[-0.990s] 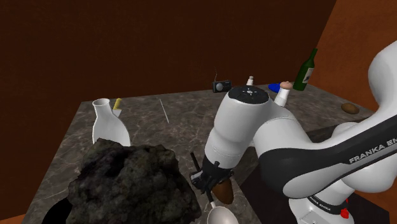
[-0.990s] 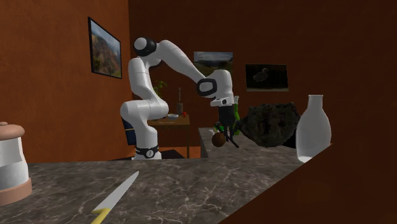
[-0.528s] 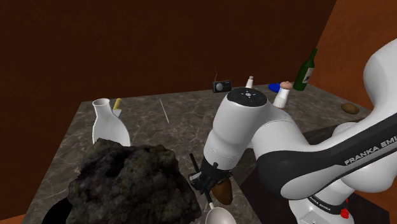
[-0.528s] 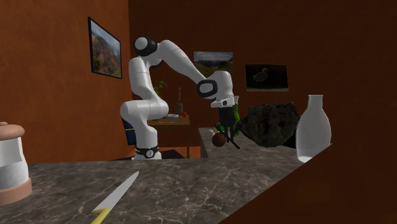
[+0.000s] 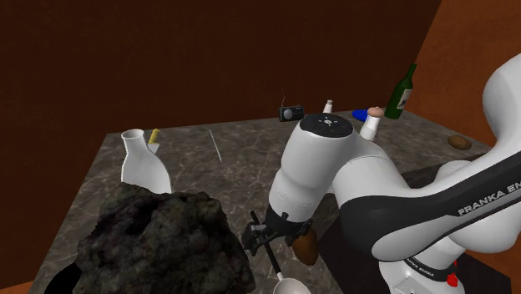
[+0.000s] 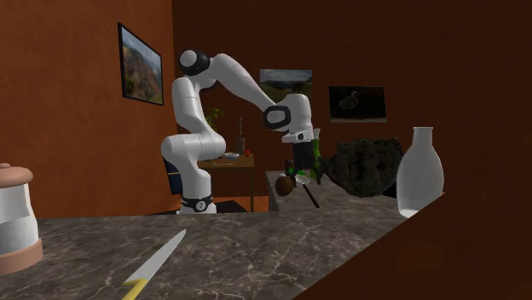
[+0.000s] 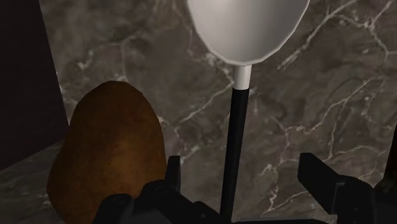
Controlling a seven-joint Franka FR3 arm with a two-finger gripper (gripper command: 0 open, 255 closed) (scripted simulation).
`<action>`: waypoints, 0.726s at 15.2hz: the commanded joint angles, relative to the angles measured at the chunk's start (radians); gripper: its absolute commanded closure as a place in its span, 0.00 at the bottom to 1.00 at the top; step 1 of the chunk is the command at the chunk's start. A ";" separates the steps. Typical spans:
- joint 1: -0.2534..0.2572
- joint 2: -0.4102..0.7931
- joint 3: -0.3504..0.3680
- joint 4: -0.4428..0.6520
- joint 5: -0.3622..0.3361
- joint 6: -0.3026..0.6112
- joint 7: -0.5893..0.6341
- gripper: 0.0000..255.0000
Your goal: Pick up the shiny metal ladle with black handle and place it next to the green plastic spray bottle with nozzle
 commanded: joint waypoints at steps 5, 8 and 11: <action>0.041 -0.101 -0.058 0.036 0.031 -0.144 -0.028 0.00; 0.041 -0.101 -0.058 0.036 0.031 -0.144 -0.028 0.00; 0.041 -0.101 -0.058 0.036 0.031 -0.144 -0.028 0.00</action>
